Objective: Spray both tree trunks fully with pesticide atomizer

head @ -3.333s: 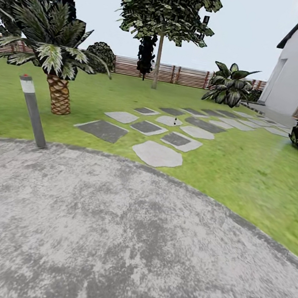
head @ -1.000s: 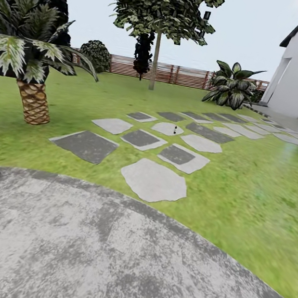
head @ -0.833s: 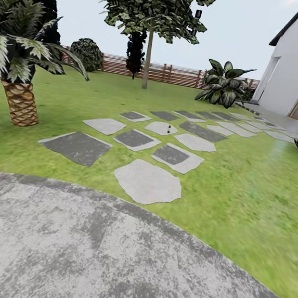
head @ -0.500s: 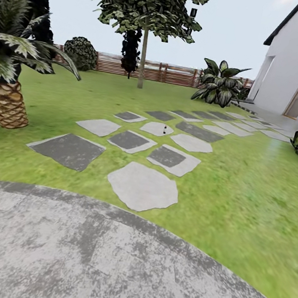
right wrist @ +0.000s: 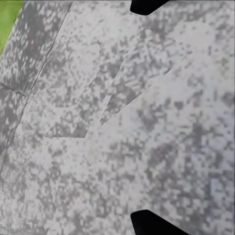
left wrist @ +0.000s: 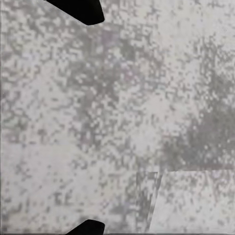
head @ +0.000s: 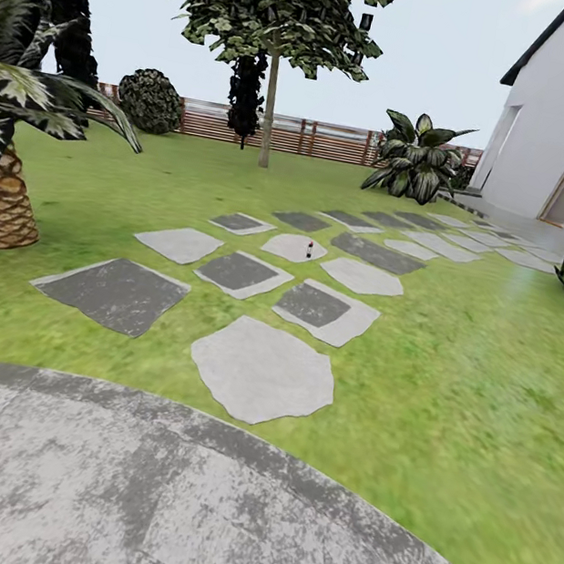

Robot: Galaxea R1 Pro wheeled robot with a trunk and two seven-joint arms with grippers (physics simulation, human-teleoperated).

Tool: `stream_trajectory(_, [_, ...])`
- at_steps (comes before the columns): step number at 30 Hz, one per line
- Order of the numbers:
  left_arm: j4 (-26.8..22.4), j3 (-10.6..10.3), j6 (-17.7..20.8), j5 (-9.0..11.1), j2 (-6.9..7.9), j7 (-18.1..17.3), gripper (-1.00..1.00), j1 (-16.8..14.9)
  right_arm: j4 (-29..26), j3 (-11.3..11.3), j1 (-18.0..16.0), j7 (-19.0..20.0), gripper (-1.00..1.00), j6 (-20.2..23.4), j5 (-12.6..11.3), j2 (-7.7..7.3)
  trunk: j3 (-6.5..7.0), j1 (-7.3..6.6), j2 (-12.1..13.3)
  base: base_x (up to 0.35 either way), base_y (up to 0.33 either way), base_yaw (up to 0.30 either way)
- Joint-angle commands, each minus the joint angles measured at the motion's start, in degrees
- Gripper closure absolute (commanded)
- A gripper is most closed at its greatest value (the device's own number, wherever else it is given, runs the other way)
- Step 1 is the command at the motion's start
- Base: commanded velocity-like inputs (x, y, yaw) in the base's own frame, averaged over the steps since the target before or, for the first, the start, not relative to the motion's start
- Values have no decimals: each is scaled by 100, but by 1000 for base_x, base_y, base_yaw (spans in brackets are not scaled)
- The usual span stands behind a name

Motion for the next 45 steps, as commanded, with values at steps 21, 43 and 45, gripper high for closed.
stream_trajectory(21, [4,14,-13,-1,-2,5,-100,-1,23,12,0,-2,-100,-18,10,3,-5,2,-1,337,-75,0])
stream_trajectory(43, [13,14,-13,0,-10,5,-100,1,25,30,0,-2,-100,-18,13,6,-5,2,-1,337,-75,0])
stream_trajectory(45, [13,14,-13,0,-10,5,-100,0,25,31,1,-2,-100,-18,13,6,-5,2,-1,337,-75,0])
